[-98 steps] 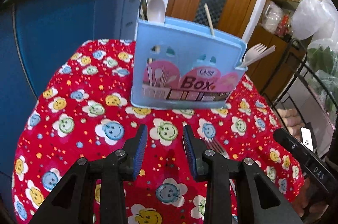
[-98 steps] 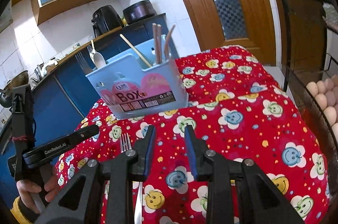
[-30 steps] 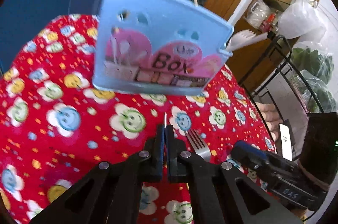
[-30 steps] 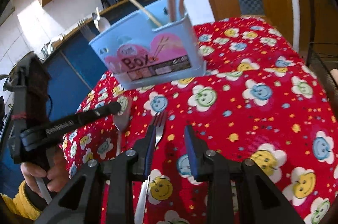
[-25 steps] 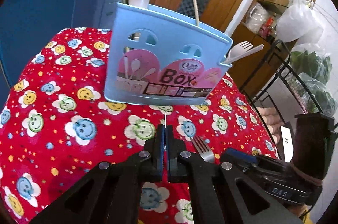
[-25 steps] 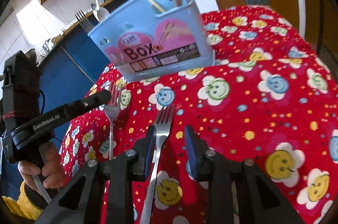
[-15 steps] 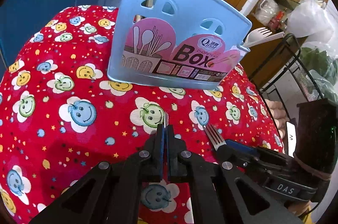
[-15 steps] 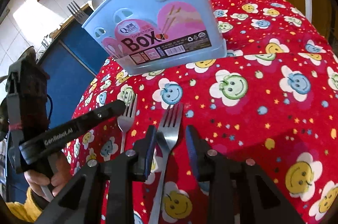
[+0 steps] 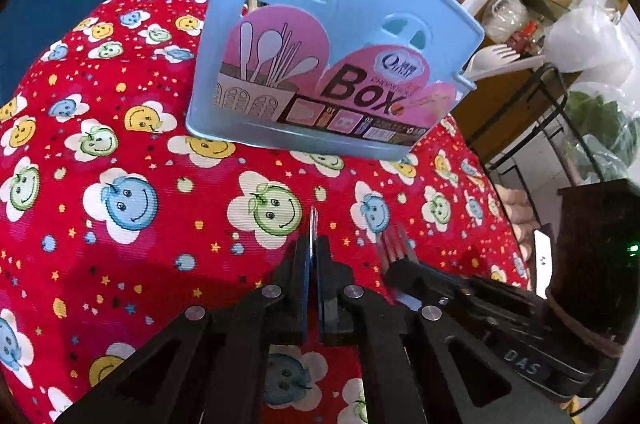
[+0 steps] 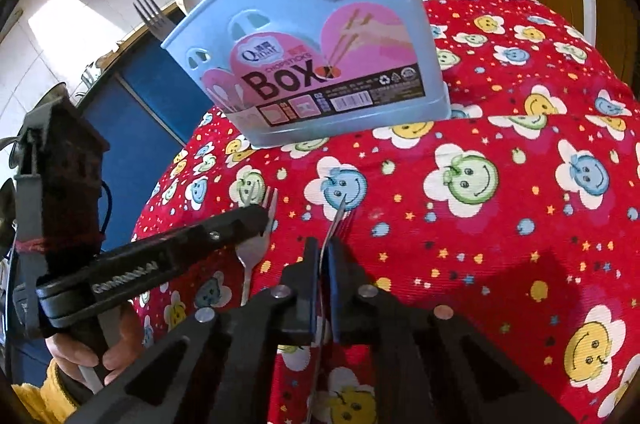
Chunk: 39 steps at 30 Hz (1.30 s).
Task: Organize utensils
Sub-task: 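Lift both silver forks and carry them over the blue caddy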
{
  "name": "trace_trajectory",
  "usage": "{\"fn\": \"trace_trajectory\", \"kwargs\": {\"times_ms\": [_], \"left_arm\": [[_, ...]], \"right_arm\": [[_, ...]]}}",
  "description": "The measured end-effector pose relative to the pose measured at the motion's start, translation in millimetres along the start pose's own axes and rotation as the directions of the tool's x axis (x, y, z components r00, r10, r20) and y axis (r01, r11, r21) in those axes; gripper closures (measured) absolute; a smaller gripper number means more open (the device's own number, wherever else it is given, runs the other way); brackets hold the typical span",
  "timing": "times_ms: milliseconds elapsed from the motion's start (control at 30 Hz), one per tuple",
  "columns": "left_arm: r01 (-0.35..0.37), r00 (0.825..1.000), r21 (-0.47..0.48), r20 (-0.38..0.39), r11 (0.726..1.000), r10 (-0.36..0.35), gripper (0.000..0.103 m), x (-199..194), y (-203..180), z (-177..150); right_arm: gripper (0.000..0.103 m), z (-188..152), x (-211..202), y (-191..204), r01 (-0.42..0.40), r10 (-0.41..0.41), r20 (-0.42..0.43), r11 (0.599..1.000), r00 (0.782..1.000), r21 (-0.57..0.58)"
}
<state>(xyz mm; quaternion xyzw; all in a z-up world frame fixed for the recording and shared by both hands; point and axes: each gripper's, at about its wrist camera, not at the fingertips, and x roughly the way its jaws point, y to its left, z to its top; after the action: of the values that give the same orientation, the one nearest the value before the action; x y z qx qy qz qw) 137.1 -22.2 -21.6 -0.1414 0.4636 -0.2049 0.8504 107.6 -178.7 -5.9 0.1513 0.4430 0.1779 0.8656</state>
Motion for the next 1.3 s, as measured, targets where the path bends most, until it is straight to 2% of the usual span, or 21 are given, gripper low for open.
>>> {"fn": "trace_trajectory", "kwargs": {"times_ms": [167, 300, 433, 533, 633, 833, 1000, 1233, 1300], "left_arm": [[-0.009, 1.000, 0.023, 0.003, 1.000, 0.009, 0.100, -3.2, -1.8, 0.1], [-0.011, 0.999, 0.032, 0.041, 0.999, 0.010, 0.101, -16.8, -3.3, -0.2], [0.003, 0.993, 0.036, 0.119, 0.999, -0.007, 0.102, -42.4, -8.2, 3.0], [-0.016, 0.982, 0.056, 0.190, 0.998, 0.005, 0.102, -62.3, -15.2, 5.7], [-0.028, 0.964, 0.066, 0.266, 0.997, 0.009, 0.102, -83.9, -22.4, 9.5], [-0.028, 0.935, 0.081, 0.355, 0.996, -0.003, 0.102, -117.7, -30.0, 24.2], [-0.073, 0.898, 0.119, 0.441, 0.990, 0.013, 0.102, -149.0, -39.6, 47.4], [-0.148, 0.831, 0.131, 0.554, 0.980, 0.052, 0.102, -184.5, -52.3, 89.4], [-0.176, 0.805, 0.130, 0.589, 0.976, 0.067, 0.102, -193.3, -56.4, 102.9]], "right_arm": [[0.098, 2.8, -10.1, 0.7, -0.008, 0.008, 0.024, 1.000, 1.000, -0.006], [0.098, 2.5, -30.2, 3.7, -0.019, 0.021, 0.075, 0.999, 0.997, -0.026], [0.099, 5.8, -51.2, 12.7, -0.014, 0.024, 0.153, 0.998, 0.988, -0.063], [0.099, 8.3, -66.7, 23.7, 0.011, 0.011, 0.226, 0.995, 0.974, -0.098], [0.100, 11.2, -81.6, 35.8, 0.044, -0.007, 0.293, 0.991, 0.956, -0.123], [0.100, 20.8, -108.7, 51.7, 0.091, -0.021, 0.408, 0.984, 0.913, -0.153], [0.100, 36.7, -127.9, 55.4, 0.115, -0.030, 0.470, 0.981, 0.882, -0.154], [0.100, 54.6, -146.3, 55.3, 0.148, -0.051, 0.509, 0.977, 0.859, -0.152], [0.100, 57.6, -150.6, 56.3, 0.160, -0.058, 0.518, 0.975, 0.853, -0.153]]}}
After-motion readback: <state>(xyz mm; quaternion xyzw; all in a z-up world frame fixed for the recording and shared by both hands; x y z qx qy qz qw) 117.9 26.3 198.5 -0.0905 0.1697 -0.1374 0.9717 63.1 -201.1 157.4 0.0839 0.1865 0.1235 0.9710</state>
